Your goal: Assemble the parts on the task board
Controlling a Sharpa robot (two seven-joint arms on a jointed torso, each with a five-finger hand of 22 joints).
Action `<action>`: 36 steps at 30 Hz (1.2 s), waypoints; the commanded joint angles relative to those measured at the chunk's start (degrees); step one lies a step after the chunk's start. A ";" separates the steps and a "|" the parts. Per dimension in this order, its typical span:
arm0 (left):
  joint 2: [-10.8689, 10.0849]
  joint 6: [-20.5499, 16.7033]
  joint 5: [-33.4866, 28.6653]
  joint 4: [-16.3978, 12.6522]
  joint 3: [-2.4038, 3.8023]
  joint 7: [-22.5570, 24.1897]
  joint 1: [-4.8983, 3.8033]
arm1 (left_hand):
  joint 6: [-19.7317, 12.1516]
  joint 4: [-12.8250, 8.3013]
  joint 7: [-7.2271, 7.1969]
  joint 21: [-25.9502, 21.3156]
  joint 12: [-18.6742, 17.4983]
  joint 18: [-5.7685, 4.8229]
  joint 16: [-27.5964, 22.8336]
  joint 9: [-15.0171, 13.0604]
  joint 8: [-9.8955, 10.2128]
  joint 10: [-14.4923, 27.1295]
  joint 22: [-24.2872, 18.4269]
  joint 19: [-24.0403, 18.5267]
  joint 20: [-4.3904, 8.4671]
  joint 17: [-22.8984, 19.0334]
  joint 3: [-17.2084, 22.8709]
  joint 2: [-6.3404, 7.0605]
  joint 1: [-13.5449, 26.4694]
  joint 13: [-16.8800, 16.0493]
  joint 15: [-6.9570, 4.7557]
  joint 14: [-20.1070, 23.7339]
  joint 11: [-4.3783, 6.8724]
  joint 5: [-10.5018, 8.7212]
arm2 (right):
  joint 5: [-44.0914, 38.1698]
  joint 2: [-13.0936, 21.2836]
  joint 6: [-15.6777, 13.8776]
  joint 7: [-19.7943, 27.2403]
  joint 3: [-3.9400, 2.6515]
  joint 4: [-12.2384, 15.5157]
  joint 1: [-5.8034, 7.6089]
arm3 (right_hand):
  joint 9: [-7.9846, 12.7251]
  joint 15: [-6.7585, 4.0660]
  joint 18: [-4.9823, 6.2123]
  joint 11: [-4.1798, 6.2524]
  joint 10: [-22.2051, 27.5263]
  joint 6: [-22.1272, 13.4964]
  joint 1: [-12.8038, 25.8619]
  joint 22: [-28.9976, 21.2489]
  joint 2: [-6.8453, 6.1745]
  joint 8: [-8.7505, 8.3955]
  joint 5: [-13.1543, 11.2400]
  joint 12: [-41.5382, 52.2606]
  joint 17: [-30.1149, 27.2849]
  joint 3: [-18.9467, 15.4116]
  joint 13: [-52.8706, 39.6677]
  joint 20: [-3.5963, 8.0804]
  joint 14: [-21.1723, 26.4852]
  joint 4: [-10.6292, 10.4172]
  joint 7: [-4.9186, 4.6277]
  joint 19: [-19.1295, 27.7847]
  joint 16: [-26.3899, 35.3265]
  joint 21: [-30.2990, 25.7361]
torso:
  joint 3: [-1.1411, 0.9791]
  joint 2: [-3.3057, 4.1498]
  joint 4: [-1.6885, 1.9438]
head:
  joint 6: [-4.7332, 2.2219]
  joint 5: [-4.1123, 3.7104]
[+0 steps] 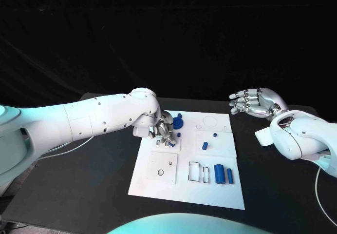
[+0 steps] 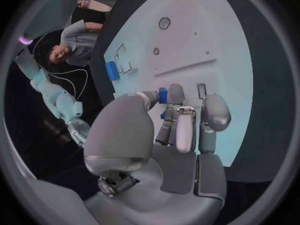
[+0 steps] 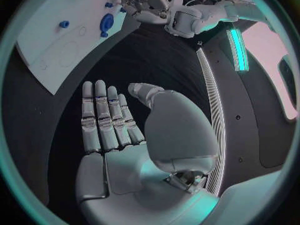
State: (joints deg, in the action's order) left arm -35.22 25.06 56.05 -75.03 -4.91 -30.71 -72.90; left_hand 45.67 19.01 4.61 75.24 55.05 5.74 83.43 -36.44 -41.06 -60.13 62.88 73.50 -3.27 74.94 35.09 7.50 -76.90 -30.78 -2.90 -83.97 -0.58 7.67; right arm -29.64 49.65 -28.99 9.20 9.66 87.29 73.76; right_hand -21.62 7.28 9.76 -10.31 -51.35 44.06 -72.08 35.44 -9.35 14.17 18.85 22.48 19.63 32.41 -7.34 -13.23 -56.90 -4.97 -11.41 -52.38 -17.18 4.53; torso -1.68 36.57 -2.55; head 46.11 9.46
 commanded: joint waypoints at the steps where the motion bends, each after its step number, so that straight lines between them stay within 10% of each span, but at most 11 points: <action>1: -0.15 -1.33 -3.71 -0.01 0.01 0.53 0.00 | -0.12 -6.28 -0.09 0.35 0.80 0.02 0.31 -8.55 -1.44 -1.40 0.25 0.15 0.22 1.57 10.43 1.38 2.07 -0.59 -0.25 -2.34 0.43 -0.21 | -0.58 -0.03 0.98 0.35 0.00 -0.04 -0.04 | 0.07 0.37 0.47 -0.39 0.09 -0.14 0.02 -0.05 0.52 -0.38 0.29 -0.22 -0.09 -0.04 0.05 -0.41 -0.06 0.35 -3.19 0.12 0.21 -0.33 | 0.02 -0.02 -0.01 | 0.01 0.05; 5: -0.46 -2.11 -5.60 0.07 0.01 0.54 0.00 | -0.40 -10.09 -0.33 0.51 2.79 0.00 0.44 -11.30 -3.21 -2.54 0.54 0.14 0.31 1.88 16.20 1.97 6.38 -2.42 -0.47 -2.44 0.53 -0.26 | -0.69 0.03 1.28 0.24 0.01 -0.10 -0.04 | 0.12 0.40 0.47 -0.41 0.17 -0.19 0.08 -0.21 0.35 -0.43 0.48 -0.21 -0.15 -0.14 0.22 -0.44 -0.02 0.49 -3.22 0.16 0.38 -0.39 | 0.02 0.01 0.00 | -0.01 0.07; 21: -3.77 -7.81 -6.54 -2.46 0.04 0.58 0.15 | 0.26 -14.21 -0.99 1.62 8.38 -0.30 1.20 -14.18 -5.06 -6.37 2.36 1.14 0.79 3.32 20.81 2.96 11.19 -9.06 -1.03 -3.00 1.17 0.54 | -0.91 0.16 1.73 0.14 0.04 -0.38 -0.08 | 0.16 0.46 0.45 -0.46 0.27 -0.23 0.13 -0.36 0.27 -0.47 0.54 -0.21 -0.21 -0.21 0.37 -0.48 0.07 0.58 -3.25 0.23 0.55 -0.46 | -0.02 -0.04 0.09 | -0.03 0.21; 36: -8.64 -20.60 6.35 -10.52 0.05 0.93 3.29 | 1.41 -15.68 -1.69 3.79 13.25 -1.01 1.97 -15.36 -6.17 -10.07 6.00 3.48 1.44 4.72 23.95 4.54 12.66 -15.53 -1.68 -3.51 1.89 0.60 | -0.88 0.70 1.61 0.24 0.07 -0.29 -0.19 | 0.22 0.53 0.44 -0.52 0.32 -0.22 0.48 -0.58 0.39 -0.49 0.63 -0.16 -0.28 -0.33 0.58 -0.54 0.10 0.41 -3.30 0.31 0.75 -0.54 | -0.02 -0.21 0.42 | 0.21 0.02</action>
State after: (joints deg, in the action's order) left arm -43.83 9.80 57.80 -84.96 -4.91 -30.60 -69.78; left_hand 46.65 15.64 3.05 78.83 68.11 5.74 85.10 -50.95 -46.97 -69.77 68.82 76.66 -1.78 74.93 46.26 11.92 -64.51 -46.23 -4.09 -83.94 1.34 7.99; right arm -29.93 50.35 -28.18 9.09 9.72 86.93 73.62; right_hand -21.49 7.49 9.76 -10.52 -51.14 44.06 -71.91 34.90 -9.18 13.94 19.19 22.49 19.45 32.18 -6.81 -13.44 -56.70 -4.74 -11.41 -52.16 -16.75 4.30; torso -1.71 36.44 -2.29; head 46.27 9.51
